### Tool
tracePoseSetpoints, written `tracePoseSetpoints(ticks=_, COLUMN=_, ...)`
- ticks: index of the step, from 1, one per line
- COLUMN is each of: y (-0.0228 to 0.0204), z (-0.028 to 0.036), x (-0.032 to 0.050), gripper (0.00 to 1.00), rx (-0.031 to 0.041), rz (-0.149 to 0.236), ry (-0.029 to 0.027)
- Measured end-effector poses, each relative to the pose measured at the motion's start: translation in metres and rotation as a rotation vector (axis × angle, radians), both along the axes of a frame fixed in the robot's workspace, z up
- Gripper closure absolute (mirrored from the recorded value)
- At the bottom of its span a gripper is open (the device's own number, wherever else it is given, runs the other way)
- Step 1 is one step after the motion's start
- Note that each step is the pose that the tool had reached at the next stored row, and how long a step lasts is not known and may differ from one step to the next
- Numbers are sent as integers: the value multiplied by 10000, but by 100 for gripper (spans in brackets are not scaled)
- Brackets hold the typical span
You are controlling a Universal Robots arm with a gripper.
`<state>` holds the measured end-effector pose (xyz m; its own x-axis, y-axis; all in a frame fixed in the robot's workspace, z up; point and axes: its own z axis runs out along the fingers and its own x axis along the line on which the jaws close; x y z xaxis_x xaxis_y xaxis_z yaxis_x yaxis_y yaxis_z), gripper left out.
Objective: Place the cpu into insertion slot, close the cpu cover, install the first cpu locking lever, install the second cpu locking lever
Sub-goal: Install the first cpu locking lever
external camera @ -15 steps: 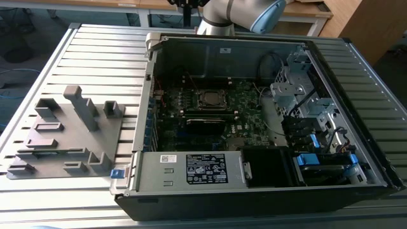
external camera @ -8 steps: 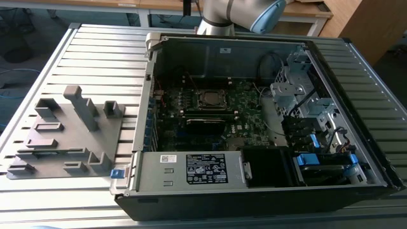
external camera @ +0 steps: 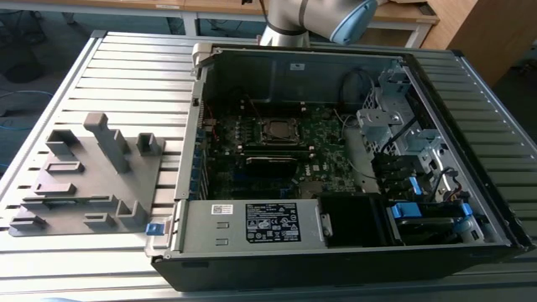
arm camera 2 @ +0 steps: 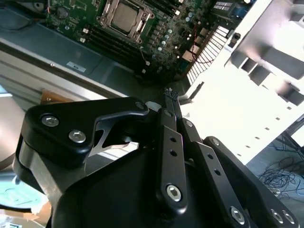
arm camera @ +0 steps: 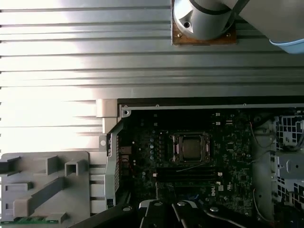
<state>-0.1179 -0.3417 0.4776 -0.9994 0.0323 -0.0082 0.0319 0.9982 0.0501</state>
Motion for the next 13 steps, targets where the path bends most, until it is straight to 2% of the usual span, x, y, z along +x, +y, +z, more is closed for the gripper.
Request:
tracePoseSetpoints(ticks=1, y=0, z=32, x=0, gripper=89, rx=0, rz=0, ry=0)
tracePoseSetpoints(ticks=2, y=0, z=115, x=0, gripper=89, rx=1, rz=1, ry=0)
tracePoseSetpoints(ticks=4, y=0, z=179, x=0, gripper=89, rx=1, rz=1, ry=-1)
tracePoseSetpoints(ticks=6, y=2, z=185, x=1, gripper=89, rx=20, rz=2, ry=17)
tracePoseSetpoints(ticks=7, y=3, z=185, x=0, gripper=89, rx=43, rz=0, ry=71)
tracePoseSetpoints(ticks=13, y=3, z=185, x=0, gripper=89, rx=48, rz=-1, ry=72)
